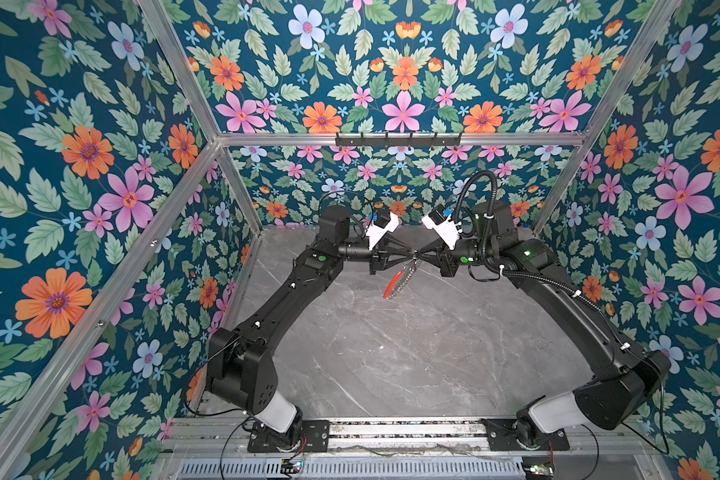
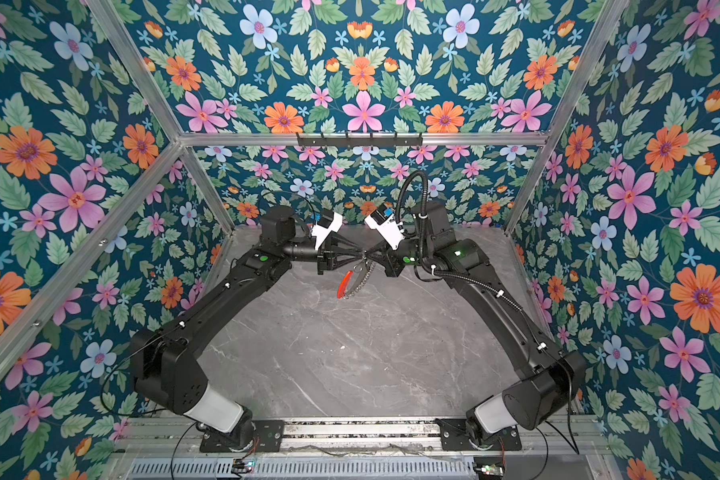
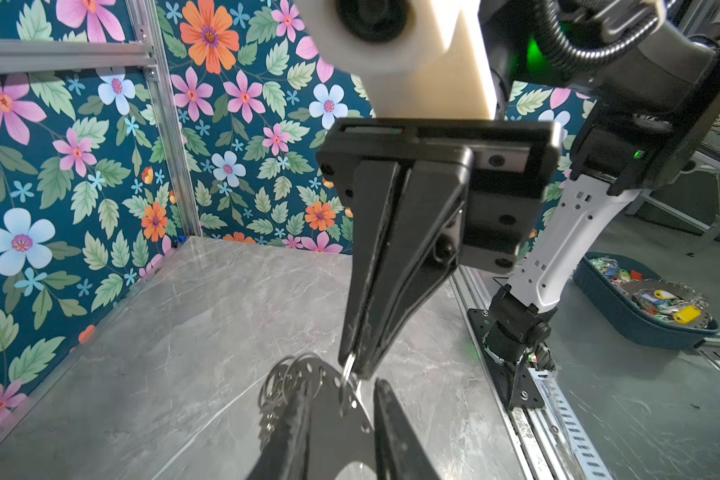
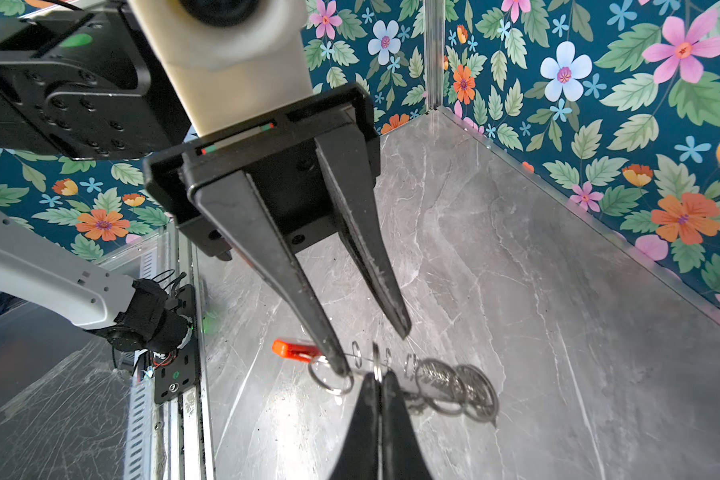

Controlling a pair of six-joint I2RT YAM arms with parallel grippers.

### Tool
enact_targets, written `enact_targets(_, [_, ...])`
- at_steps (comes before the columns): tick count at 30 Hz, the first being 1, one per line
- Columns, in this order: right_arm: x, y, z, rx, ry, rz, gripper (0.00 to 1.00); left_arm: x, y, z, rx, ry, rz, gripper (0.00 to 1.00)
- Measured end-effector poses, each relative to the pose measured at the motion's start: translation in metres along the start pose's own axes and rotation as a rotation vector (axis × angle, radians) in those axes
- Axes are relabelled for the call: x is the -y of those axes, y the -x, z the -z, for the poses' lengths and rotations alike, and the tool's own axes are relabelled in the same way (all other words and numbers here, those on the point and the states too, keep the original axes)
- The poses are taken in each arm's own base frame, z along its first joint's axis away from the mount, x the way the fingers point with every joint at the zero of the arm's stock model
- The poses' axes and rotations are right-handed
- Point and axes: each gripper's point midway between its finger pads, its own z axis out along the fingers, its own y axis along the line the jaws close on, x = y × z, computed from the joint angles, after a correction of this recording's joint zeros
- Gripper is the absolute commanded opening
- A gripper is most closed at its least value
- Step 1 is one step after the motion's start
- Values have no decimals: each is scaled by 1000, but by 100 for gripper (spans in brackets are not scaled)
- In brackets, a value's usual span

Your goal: Put the keys on the keyring

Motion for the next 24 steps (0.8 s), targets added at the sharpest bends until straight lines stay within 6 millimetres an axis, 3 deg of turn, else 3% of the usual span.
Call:
enact_targets(4, [-3,3,0,5,8,6,0,1,3,0,9,-7,-3,15])
enact_targets(11, [-4,4,0,8,11,8,0,2,3,-1,12,-19,12,15])
enact_targets(15, [-5,4,0,9,13,1,0,4,3,-1,13,-34,13,0])
enact_targets(23, [-8,3,0,6,32,-22,0,12,1,-1,24,-52,11,0])
enact_targets(24, [-9,2,0,4,40,-35,5,14,1,-1,28,-49,15,0])
